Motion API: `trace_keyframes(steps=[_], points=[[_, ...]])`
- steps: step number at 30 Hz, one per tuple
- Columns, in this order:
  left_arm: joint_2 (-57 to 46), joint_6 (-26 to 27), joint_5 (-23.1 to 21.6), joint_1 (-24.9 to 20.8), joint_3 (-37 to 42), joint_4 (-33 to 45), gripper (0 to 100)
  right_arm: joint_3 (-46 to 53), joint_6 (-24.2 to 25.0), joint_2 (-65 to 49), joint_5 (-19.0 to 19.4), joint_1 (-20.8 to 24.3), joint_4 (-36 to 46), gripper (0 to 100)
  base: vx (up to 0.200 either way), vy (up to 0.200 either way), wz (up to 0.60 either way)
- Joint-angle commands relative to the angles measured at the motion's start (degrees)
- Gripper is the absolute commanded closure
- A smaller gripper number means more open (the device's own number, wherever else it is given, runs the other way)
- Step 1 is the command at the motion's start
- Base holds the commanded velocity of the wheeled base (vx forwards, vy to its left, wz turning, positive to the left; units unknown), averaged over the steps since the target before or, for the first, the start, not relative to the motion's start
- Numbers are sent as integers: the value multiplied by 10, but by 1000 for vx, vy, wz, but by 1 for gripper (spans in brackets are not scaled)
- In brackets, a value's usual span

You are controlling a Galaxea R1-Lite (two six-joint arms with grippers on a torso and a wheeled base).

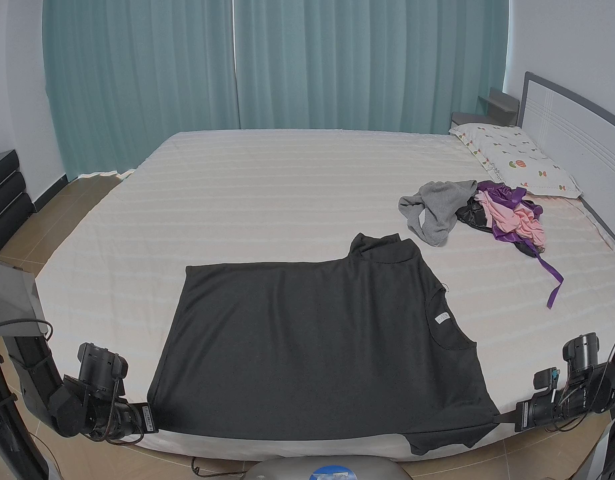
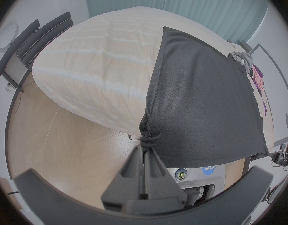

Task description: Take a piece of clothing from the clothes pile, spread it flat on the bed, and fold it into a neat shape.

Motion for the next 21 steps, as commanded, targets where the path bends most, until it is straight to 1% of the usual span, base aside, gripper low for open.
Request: trace_keyframes(steps=[1, 5, 6, 8, 12, 16, 19, 21], points=[[-3, 3, 1, -3, 8, 0, 100, 10, -8, -27, 0, -2, 22, 100, 0, 0, 0], [-5, 22, 0, -2, 16, 0, 100, 10, -12, -51, -1, -1, 51, 100, 0, 0, 0], [-5, 30, 0, -2, 21, 1, 100, 10, -21, -59, -2, 0, 65, 100, 0, 0, 0], [-5, 31, 0, -3, 23, 1, 100, 10, -24, -61, -2, -1, 69, 100, 0, 0, 0], [-8, 43, 2, -14, 37, 0, 100, 10, -29, -65, -18, -1, 86, 100, 0, 0, 0], [-12, 59, 2, -15, 47, 1, 100, 10, -32, -78, -22, -1, 105, 100, 0, 0, 0], [-13, 65, 3, -16, 54, 1, 100, 10, -44, -95, -26, 0, 132, 100, 0, 0, 0], [-17, 80, 10, -16, 61, 2, 100, 10, -50, -102, -26, 0, 141, 100, 0, 0, 0]])
